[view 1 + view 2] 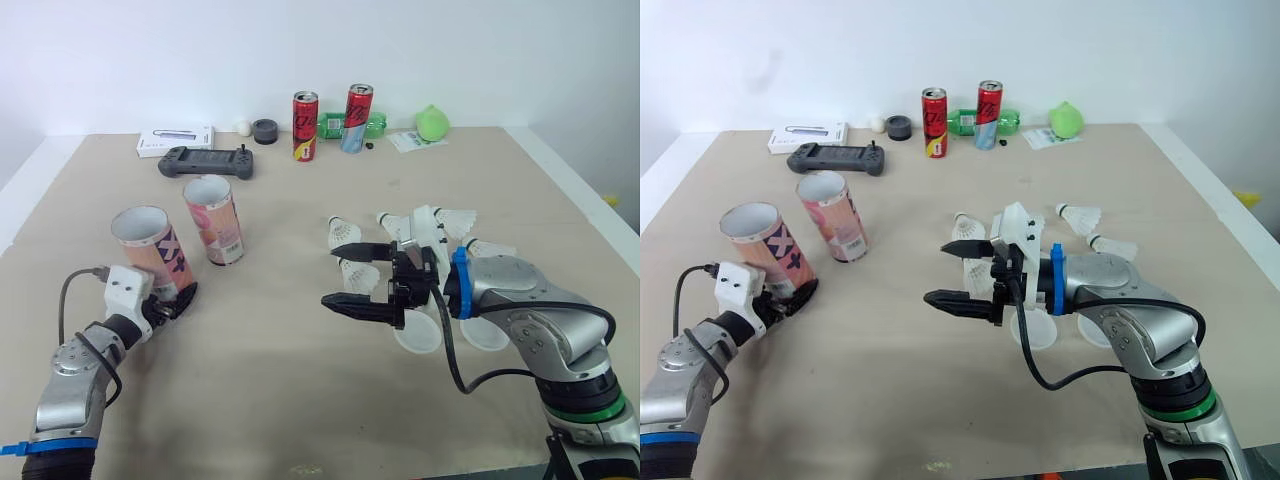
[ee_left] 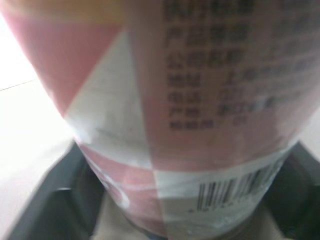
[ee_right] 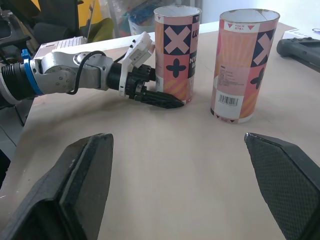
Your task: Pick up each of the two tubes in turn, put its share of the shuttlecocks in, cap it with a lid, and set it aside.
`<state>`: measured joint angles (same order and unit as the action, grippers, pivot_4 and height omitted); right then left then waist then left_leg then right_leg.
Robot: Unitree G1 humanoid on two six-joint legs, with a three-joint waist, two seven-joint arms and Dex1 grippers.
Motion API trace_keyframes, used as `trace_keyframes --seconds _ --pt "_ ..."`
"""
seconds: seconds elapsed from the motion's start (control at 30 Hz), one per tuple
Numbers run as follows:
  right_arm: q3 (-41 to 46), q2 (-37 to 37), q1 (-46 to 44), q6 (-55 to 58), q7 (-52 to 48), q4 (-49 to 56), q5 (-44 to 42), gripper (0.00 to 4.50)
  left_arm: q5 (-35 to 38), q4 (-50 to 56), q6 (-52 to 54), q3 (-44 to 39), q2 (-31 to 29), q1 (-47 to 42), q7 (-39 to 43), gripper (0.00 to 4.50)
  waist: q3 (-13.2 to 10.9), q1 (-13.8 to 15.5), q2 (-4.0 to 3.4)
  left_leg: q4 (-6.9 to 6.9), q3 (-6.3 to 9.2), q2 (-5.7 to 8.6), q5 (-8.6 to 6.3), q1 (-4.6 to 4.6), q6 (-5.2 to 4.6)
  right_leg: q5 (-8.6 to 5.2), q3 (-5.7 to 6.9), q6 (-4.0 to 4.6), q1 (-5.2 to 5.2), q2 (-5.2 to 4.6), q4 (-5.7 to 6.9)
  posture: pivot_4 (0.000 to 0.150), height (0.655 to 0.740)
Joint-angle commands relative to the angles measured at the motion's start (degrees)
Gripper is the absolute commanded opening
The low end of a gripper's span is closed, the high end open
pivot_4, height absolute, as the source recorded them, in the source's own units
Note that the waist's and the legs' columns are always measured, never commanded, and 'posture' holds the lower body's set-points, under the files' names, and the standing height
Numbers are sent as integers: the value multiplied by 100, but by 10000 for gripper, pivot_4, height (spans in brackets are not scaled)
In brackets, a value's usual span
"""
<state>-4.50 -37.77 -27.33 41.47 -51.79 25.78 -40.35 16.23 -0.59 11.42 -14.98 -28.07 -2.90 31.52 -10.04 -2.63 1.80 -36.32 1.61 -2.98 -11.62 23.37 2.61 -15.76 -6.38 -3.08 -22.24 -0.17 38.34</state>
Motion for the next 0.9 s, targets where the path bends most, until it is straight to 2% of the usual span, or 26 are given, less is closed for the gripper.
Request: trace_keyframes --seconds 0.03,0.13,0.23,0.37,0.5,0.63,0.73,0.83,0.9 --pt "109 -10 32 20 72 258 -68 45000 -163 -181 56 44 -24 117 -122 38107 0 0 -1 0 0 0 0 0 0 0 0 0 0 0 0 1500 7400" --pt "212 -23 259 61 266 424 -75 45000 -210 -150 -13 -2 -57 178 -174 38107 1 0 -1 0 0 0 0 0 0 0 0 0 0 0 0 1500 7400" --pt "371 -227 1021 257 765 911 159 45000 -425 72 -368 -165 -170 304 -371 38107 2 1 -1 4 2 0 0 2 0 -6 0 0 -1 0 -1 1500 7400" --pt "80 81 1745 489 1806 1076 682 45000 -1211 350 -1123 -125 -501 498 -703 38107 2 -19 -2 14 -5 0 -1 4 1 -11 -7 0 -10 -2 -3 1500 7400" --pt "-202 867 1577 652 2789 663 1076 45000 -1855 317 -1769 -29 -788 606 -911 38107 3 -25 5 32 -10 -6 0 -2 2 -9 -10 12 -19 5 -3 1500 7400" --pt "-273 1407 1416 644 3357 291 1426 45000 -2412 357 -2266 29 -1028 709 -1119 38107 -1 -14 12 46 -18 -9 15 9 27 0 -12 14 -40 2 -6 1500 7400" --pt "-275 1757 1296 630 3582 103 1547 45000 -2919 393 -2649 104 -1233 764 -1302 38107 1 -4 14 49 -27 -6 15 58 28 2 -13 13 -88 -6 -9 1500 7400" --pt "-177 2032 1205 598 3835 -147 1706 45000 -3218 453 -2801 133 -1287 792 -1470 38107 1 -6 14 51 -22 -7 15 85 28 23 -11 47 -111 -4 -8 1500 7400" --pt "-168 2095 1157 594 3878 -253 1785 39965 -3254 475 -2811 145 -1243 801 -1498 37432 1 -7 14 57 -23 -5 15 87 28 21 -11 46 -112 -7 -9 1500 7400"
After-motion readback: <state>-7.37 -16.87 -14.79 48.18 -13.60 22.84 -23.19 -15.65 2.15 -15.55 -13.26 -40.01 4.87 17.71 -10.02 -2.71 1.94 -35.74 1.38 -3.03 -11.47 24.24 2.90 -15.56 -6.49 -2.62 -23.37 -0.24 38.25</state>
